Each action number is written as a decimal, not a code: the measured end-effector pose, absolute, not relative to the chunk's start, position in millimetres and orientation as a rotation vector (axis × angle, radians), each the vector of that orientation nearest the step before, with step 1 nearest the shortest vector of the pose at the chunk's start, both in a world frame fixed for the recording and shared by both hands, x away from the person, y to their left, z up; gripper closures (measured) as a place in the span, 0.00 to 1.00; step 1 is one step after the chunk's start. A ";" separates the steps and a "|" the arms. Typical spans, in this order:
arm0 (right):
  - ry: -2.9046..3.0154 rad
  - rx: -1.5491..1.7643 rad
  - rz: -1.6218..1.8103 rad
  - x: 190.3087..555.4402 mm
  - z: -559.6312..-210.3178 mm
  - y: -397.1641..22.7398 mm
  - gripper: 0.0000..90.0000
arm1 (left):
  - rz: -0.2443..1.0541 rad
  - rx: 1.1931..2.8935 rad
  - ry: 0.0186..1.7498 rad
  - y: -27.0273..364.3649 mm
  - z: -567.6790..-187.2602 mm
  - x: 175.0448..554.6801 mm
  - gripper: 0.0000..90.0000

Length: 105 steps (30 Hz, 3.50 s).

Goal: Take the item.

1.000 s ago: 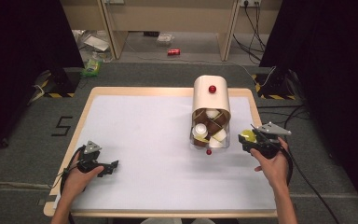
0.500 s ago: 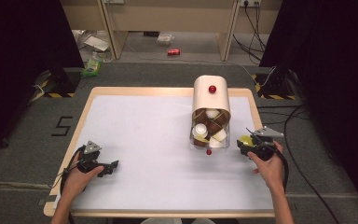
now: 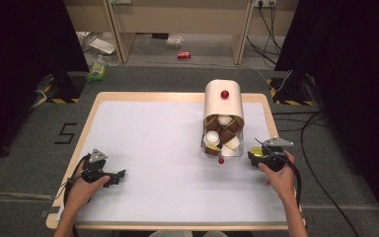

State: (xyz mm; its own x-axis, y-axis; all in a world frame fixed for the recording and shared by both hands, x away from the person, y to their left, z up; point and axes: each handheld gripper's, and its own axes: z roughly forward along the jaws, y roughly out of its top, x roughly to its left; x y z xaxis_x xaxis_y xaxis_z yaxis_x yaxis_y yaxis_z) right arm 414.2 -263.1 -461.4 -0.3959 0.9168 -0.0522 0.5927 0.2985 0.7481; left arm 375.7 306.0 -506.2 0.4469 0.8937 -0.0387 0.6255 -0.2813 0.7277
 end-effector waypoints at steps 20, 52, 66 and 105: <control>2.137 1.332 0.875 416.6 -471.4 -258.2 0.42 | 0.502 2.016 1.268 306.1 -506.2 375.7 0.00; 2.124 1.361 0.945 395.1 -457.4 -257.5 0.18 | 0.501 2.015 1.268 306.2 -506.2 375.6 0.00; 2.112 1.349 0.947 373.4 -456.6 -252.5 0.18 | 0.501 2.015 1.268 306.2 -506.2 375.6 0.00; 2.185 1.307 0.935 327.5 -472.6 -249.9 0.19 | 0.503 2.015 1.269 306.2 -506.2 375.5 0.00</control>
